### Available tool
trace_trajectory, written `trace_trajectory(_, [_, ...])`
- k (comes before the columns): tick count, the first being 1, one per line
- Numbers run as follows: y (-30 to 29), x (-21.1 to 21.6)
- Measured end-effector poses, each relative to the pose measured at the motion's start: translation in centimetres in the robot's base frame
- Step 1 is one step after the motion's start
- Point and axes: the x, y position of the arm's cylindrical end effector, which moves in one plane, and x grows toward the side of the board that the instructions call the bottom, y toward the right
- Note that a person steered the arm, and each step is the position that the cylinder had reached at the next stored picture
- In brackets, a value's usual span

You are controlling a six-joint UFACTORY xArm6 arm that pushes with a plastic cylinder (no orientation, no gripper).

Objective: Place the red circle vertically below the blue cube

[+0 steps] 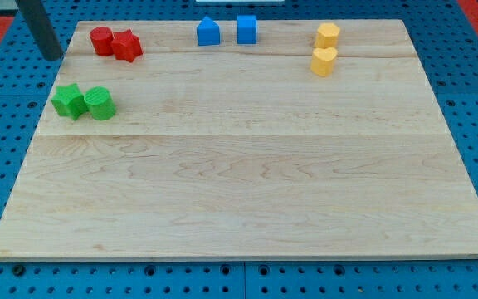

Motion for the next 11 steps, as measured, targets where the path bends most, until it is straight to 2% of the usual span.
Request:
trace_trajectory(2, [0.9,-5.0])
trace_trajectory(3, [6.7,-4.6])
trace_trajectory(5, [13.3,1.4])
trace_trajectory(7, [13.0,1.1])
trace_trajectory(8, [16.0,0.9])
trace_trajectory(10, [27.5,3.7])
trace_trajectory(11, [26.8,7.0])
